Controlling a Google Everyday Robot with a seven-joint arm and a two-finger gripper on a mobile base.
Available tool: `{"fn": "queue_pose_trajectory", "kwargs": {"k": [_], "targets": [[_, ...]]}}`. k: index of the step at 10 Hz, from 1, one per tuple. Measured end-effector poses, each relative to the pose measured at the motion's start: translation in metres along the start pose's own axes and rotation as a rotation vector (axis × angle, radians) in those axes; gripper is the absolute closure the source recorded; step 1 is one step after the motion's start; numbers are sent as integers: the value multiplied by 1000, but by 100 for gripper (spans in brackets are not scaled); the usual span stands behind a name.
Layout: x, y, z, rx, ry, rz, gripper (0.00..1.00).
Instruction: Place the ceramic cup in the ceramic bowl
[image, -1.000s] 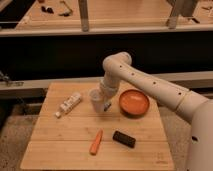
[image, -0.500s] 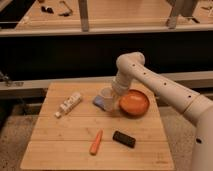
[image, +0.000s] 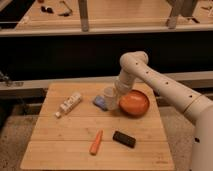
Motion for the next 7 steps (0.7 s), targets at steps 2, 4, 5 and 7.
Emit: {"fn": "queue_pose_trajectory", "kwargs": {"k": [2,4,5,7], "targets": [[7,0,1,4,2,16,93],[14,3,1,6,4,37,93],[16,5,1,7,4,44,93],[28,14,-1,7,4,67,93]]}}
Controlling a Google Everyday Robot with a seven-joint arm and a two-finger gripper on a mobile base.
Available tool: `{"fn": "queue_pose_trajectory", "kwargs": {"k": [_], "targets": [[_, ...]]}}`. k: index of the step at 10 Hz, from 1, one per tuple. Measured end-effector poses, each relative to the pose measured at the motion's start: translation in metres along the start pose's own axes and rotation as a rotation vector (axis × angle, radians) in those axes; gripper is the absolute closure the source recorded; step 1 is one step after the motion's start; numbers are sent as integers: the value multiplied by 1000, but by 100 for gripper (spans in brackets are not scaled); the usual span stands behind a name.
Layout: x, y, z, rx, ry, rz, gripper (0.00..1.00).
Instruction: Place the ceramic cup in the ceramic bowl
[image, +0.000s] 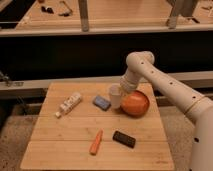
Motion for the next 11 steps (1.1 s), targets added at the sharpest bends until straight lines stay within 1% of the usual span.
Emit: {"fn": "queue_pose_trajectory", "kwargs": {"k": [3,7,8,10,11], "targets": [[10,4,2,4,-2,23,93],[25,15,1,14,-5,76,92],[25,16,2,15,-5,80,88],[25,17,3,19,-8,91,87],[27,20,3,20,-8,102,83]]}}
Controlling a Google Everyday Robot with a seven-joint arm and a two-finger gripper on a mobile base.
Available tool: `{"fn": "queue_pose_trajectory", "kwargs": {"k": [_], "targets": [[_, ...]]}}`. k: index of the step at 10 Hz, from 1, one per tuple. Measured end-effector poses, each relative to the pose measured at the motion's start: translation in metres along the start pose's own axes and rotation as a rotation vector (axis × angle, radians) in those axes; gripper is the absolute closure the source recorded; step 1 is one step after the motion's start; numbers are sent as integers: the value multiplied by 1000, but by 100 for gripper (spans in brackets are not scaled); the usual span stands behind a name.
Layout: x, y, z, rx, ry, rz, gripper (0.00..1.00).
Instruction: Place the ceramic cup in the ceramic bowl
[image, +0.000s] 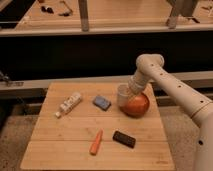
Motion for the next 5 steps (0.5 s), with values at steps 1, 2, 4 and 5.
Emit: {"fn": "queue_pose_trajectory", "kwargs": {"k": [1,2,4,5], "targets": [[1,1,-1,2,-1,9,82],[2,2,-1,4,-1,15,82],[5,5,-1,7,-2,31,82],[6,7,-1,9,-3,37,82]]}}
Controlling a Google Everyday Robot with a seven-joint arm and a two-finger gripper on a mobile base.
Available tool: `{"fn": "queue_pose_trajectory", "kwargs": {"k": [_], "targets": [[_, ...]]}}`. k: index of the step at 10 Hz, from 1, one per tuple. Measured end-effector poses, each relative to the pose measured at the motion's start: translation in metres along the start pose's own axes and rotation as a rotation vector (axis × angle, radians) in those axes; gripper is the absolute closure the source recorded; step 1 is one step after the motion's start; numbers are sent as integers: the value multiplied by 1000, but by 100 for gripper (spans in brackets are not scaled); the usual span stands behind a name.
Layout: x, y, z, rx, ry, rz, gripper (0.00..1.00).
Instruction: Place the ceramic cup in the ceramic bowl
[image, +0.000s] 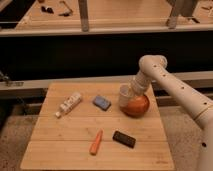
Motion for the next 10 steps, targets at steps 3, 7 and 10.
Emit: {"fn": "queue_pose_trajectory", "kwargs": {"k": [3,7,10], "targets": [[1,2,0,5,-3,21,76],[6,9,-1,12,-5,57,76],[6,10,-1,14,-4,65,74]]}}
